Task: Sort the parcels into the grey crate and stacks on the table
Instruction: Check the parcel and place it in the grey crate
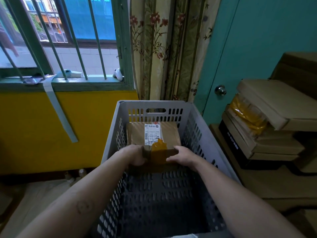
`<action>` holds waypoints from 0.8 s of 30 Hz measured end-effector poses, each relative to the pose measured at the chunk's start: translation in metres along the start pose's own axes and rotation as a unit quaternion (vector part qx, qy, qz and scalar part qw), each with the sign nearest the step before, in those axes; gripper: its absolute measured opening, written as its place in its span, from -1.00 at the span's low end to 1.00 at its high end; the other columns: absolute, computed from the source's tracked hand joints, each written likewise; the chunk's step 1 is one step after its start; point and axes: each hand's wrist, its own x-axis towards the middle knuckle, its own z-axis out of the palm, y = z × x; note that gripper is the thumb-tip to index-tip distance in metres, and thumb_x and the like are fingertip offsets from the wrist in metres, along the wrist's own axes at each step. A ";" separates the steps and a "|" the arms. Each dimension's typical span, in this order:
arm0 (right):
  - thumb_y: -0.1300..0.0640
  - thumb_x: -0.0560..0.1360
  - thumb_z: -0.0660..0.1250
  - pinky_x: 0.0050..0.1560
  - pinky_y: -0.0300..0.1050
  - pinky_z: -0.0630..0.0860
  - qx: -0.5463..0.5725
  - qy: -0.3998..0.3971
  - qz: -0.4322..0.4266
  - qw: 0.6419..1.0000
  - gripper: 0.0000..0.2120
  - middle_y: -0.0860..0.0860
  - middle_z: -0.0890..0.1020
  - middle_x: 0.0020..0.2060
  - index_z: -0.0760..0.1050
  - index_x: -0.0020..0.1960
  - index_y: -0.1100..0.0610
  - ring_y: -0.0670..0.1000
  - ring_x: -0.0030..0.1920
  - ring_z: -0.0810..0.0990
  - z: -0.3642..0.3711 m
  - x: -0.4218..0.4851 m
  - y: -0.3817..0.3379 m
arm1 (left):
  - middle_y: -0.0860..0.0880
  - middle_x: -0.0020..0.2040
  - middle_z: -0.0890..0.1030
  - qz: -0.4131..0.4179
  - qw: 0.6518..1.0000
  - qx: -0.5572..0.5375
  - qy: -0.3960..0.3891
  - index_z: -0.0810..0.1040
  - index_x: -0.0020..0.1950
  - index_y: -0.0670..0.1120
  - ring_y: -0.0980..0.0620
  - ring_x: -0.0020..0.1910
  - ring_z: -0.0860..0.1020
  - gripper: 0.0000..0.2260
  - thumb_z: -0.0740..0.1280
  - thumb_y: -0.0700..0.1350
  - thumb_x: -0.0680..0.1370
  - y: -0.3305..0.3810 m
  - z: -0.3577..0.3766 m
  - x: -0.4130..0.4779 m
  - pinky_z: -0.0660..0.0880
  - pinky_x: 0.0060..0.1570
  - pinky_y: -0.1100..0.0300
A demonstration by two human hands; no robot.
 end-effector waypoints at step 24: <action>0.01 0.54 0.41 0.37 -0.04 0.36 -0.159 0.066 -0.050 0.984 -0.24 0.12 0.26 0.54 0.10 0.60 0.10 0.13 0.48 0.32 -0.017 -0.066 -0.060 | -0.15 0.58 0.22 0.000 0.994 -0.061 0.087 0.13 0.62 0.03 -0.20 0.52 0.28 -0.33 0.33 0.14 0.59 0.029 -0.024 -0.050 0.34 0.45 -0.09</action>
